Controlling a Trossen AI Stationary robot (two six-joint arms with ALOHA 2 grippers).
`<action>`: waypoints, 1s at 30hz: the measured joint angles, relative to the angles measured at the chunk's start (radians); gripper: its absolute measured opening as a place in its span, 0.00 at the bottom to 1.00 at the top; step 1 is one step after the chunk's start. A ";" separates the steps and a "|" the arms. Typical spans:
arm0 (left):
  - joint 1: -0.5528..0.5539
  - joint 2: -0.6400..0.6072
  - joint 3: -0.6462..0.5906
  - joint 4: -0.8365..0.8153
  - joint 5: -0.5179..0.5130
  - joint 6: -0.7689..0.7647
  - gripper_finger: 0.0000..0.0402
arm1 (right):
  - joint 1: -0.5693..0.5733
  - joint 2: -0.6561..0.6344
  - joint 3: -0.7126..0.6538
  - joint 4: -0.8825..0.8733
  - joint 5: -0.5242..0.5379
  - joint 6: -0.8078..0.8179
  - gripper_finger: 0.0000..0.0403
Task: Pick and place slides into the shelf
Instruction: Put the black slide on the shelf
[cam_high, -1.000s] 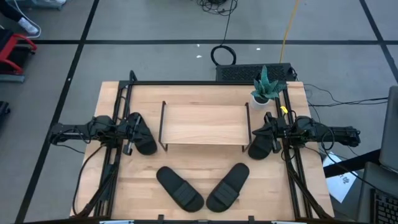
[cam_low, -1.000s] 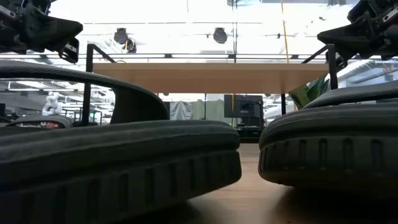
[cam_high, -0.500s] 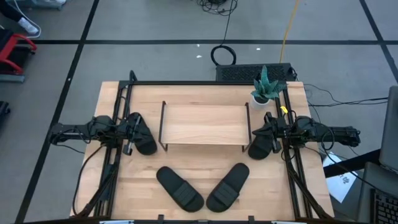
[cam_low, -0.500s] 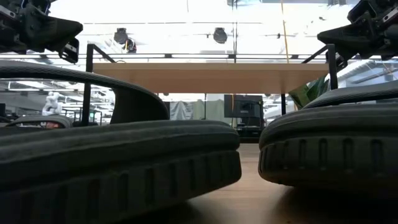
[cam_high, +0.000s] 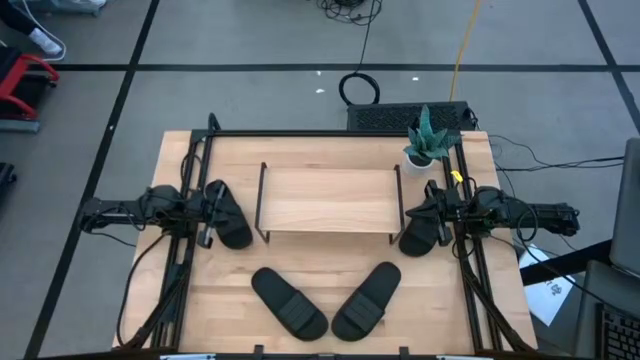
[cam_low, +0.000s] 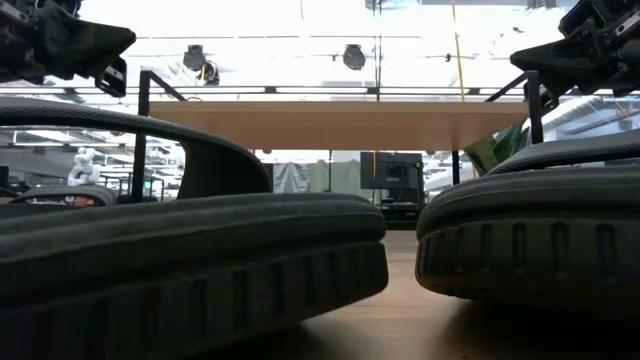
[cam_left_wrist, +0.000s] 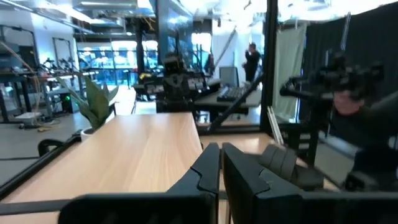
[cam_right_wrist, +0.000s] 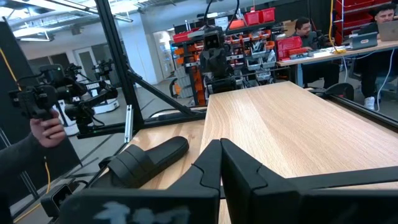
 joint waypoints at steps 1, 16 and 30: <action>0.000 0.000 0.000 0.007 0.000 -0.010 0.05 | 0.000 0.000 0.000 0.000 0.000 0.000 0.00; 0.000 0.000 0.000 0.051 -0.152 -0.086 0.05 | 0.000 0.000 0.001 0.076 0.001 -0.147 0.00; 0.000 0.000 0.000 0.063 -0.231 0.108 0.05 | -0.001 0.110 0.444 -0.527 0.417 -0.114 0.00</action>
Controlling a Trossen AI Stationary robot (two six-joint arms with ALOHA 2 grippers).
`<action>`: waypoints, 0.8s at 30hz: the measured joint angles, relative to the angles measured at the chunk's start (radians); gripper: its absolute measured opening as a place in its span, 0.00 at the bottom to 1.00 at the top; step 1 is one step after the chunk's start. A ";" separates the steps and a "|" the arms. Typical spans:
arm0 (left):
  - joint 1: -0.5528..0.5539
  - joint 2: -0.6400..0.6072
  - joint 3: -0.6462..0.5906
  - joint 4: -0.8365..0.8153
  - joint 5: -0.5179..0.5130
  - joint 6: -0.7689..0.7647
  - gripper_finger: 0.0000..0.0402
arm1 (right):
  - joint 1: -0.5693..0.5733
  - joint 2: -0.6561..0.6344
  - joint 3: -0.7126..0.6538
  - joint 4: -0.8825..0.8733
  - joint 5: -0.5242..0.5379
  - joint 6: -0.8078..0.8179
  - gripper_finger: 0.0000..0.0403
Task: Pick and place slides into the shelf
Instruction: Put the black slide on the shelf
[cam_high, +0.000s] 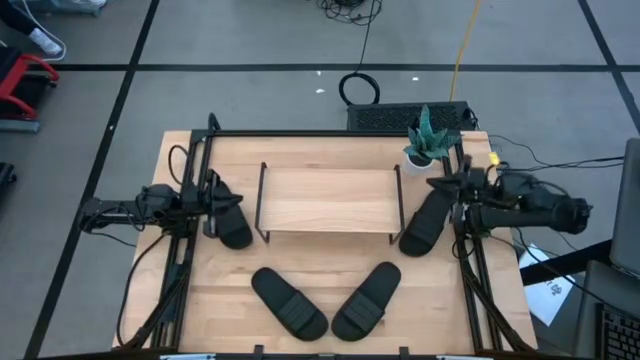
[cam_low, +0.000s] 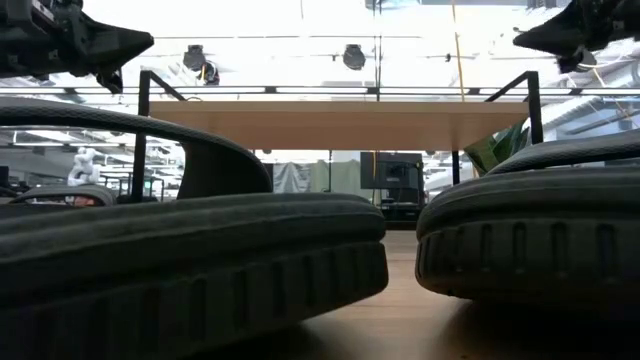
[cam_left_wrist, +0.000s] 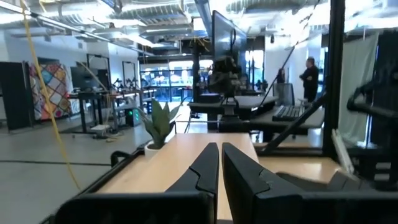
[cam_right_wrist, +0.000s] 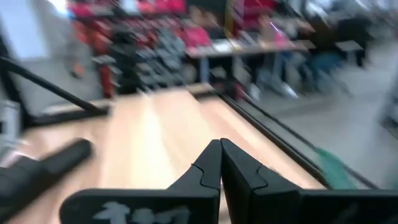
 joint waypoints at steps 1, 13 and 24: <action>0.000 0.000 0.000 -0.012 0.004 0.014 0.05 | 0.000 0.020 0.036 -0.054 0.026 0.021 0.00; 0.000 0.000 0.000 -0.015 0.004 0.092 0.05 | -0.001 0.300 0.335 -0.588 -0.030 0.319 0.00; 0.000 0.000 0.000 -0.011 -0.076 0.119 0.05 | -0.001 0.499 0.355 -0.674 -0.235 0.370 0.00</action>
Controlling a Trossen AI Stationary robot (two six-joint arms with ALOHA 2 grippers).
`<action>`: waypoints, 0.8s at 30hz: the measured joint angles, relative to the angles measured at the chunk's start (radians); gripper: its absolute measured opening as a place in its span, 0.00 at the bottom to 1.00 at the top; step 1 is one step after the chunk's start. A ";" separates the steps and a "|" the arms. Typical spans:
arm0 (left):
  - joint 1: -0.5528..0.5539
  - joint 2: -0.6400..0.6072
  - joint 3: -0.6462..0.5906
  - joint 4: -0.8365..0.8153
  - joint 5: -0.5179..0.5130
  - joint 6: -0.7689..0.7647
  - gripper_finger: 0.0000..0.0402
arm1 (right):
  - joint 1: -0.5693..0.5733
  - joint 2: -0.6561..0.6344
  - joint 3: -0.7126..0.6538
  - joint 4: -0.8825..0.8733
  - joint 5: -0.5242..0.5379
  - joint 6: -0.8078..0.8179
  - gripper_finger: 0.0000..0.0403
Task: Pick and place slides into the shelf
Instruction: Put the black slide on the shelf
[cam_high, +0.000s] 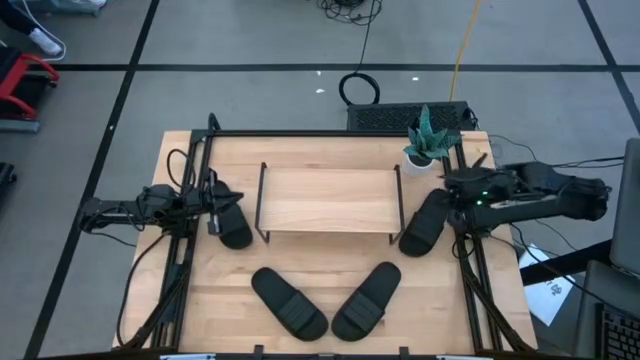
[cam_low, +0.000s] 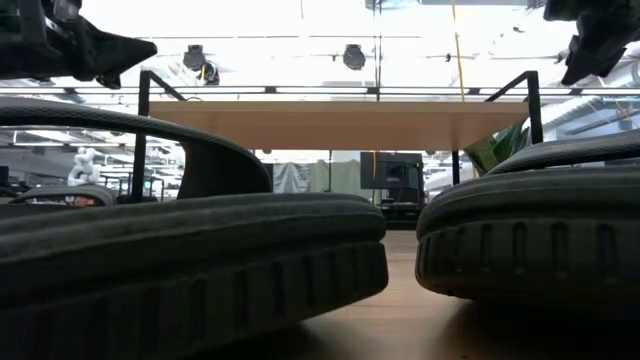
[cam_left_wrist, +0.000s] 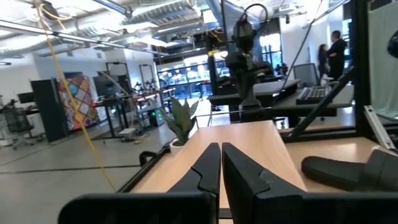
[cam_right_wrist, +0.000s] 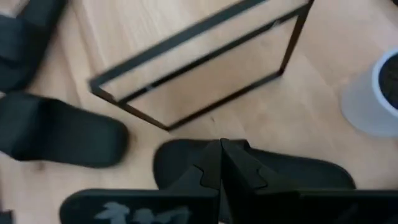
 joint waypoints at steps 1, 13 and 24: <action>0.000 0.000 0.000 0.000 -0.001 0.000 0.05 | 0.000 0.019 -0.004 -0.006 0.001 -0.009 0.00; 0.000 0.000 0.000 -0.007 0.000 -0.011 0.05 | -0.101 0.181 -0.137 -0.065 -0.095 -0.123 0.13; 0.000 0.000 0.000 -0.020 0.000 -0.011 0.05 | -0.256 0.183 -0.191 0.001 -0.235 -0.293 0.59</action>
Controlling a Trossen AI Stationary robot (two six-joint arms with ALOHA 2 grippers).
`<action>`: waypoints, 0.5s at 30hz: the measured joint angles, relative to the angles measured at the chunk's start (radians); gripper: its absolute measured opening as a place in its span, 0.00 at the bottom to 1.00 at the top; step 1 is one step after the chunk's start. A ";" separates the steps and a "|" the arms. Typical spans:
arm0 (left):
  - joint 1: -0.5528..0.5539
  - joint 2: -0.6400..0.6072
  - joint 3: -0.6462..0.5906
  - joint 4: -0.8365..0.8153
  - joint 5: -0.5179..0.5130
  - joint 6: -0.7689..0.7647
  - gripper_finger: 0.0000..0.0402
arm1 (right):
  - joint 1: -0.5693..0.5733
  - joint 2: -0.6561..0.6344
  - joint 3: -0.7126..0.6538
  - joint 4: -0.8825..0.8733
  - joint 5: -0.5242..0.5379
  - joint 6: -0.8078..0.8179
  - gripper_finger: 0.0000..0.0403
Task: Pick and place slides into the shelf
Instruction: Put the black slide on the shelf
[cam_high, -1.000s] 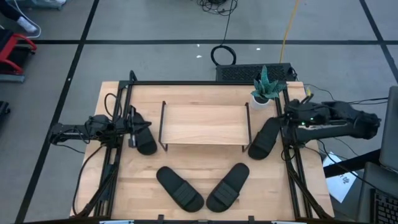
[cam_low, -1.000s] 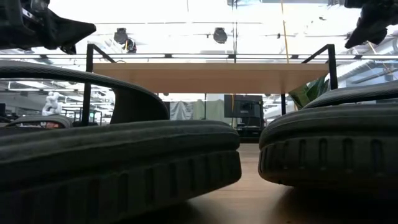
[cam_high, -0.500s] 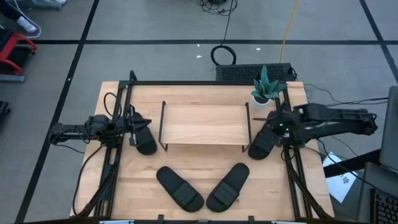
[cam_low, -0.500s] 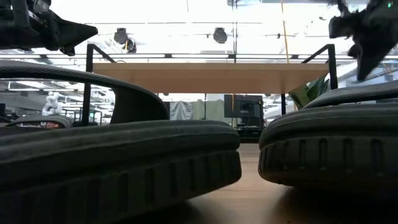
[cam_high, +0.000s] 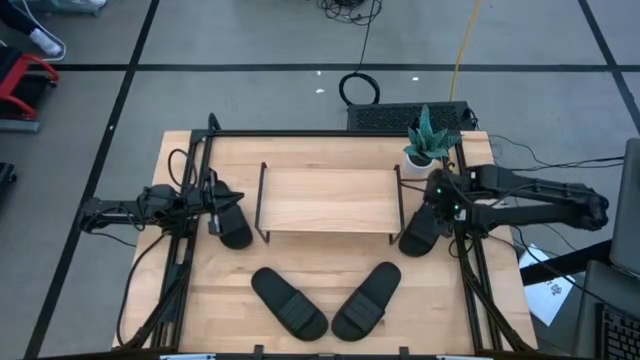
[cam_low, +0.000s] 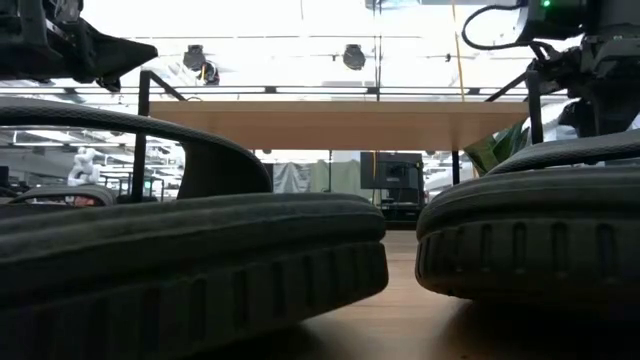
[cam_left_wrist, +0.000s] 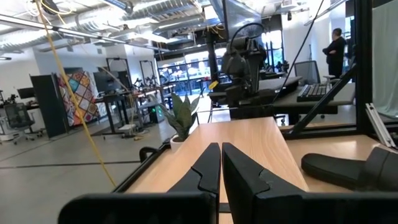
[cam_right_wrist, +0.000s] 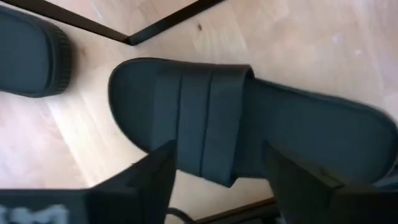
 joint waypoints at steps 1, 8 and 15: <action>0.000 0.000 0.000 -0.003 0.000 0.000 0.05 | -0.008 0.000 -0.004 0.009 -0.001 -0.016 0.61; 0.000 0.000 0.000 -0.017 0.001 0.000 0.05 | -0.084 0.007 -0.039 0.098 -0.152 -0.030 0.71; 0.000 0.000 0.000 -0.018 0.001 0.000 0.05 | -0.169 0.028 -0.076 0.084 -0.172 -0.016 0.75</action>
